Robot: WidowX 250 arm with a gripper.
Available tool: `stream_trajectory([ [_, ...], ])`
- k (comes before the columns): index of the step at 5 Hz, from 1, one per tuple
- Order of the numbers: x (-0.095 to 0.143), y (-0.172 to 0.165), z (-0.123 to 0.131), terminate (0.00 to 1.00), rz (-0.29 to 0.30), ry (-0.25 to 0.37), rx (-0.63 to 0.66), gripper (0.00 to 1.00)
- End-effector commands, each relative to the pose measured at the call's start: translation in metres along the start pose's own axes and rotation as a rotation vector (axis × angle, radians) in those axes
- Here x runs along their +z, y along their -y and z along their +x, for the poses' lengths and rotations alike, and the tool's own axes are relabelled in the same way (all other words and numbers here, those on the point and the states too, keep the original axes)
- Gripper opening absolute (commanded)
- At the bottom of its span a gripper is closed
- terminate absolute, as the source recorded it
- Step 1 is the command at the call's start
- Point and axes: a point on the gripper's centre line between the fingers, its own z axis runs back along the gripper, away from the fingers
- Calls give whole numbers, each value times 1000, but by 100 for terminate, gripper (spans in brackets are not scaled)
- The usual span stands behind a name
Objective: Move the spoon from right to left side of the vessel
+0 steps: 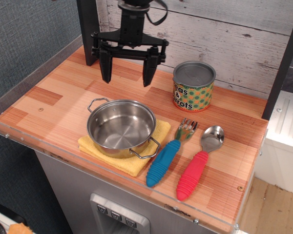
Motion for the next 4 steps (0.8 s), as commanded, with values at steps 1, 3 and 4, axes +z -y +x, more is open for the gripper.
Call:
stream_trajectory([
  [1, 20, 38, -42, 0, -32, 60, -134, 100],
  [3, 4, 76, -81, 0, -22, 45, -275, 100],
  [4, -5, 86, -93, 0, -24, 41, -326, 100],
])
